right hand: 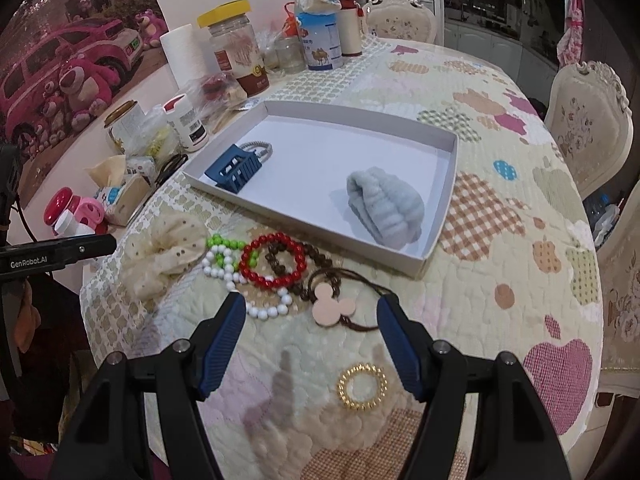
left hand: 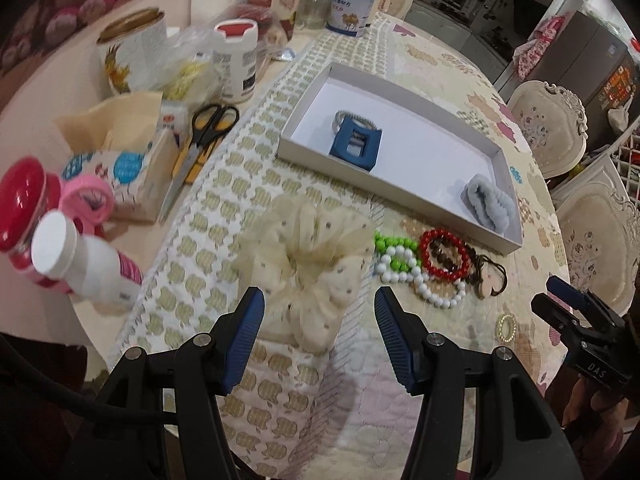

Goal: Organize jewelry
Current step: 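Withdraw both grippers from the tray toward the remaining accessories, then grasp the cream polka-dot scrunchie with the left gripper while the right gripper grasps the Mickey hair tie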

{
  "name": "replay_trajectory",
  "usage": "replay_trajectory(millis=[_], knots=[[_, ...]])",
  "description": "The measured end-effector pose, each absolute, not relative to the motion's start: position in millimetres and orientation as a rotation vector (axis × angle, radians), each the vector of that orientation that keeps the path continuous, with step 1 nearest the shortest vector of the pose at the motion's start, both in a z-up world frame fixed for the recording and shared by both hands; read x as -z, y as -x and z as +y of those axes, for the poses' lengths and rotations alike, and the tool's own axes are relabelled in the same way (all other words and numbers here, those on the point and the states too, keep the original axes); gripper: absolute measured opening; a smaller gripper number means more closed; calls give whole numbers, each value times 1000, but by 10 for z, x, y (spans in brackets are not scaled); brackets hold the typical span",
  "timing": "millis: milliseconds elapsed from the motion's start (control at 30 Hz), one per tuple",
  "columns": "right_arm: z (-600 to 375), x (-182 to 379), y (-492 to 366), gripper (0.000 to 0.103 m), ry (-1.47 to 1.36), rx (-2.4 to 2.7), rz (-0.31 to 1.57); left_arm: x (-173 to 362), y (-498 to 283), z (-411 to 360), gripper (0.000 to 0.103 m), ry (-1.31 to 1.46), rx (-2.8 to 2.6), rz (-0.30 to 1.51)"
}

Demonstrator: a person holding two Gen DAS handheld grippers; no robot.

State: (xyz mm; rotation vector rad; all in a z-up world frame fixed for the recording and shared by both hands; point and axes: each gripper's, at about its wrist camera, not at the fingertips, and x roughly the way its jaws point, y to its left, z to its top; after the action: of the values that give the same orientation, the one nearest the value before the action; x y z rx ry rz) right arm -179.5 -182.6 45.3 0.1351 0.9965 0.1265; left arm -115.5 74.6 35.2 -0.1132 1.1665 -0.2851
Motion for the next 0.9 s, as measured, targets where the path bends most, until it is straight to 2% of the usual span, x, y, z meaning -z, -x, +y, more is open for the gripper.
replay_trajectory(millis=[633, 900], knots=[[-1926, -266, 1846, 71, -156, -143, 1031, -126, 1109, 717, 48, 178, 276, 1211], [-1930, -231, 1761, 63, -179, -159, 1036, -15, 1016, 656, 48, 166, 272, 1220]])
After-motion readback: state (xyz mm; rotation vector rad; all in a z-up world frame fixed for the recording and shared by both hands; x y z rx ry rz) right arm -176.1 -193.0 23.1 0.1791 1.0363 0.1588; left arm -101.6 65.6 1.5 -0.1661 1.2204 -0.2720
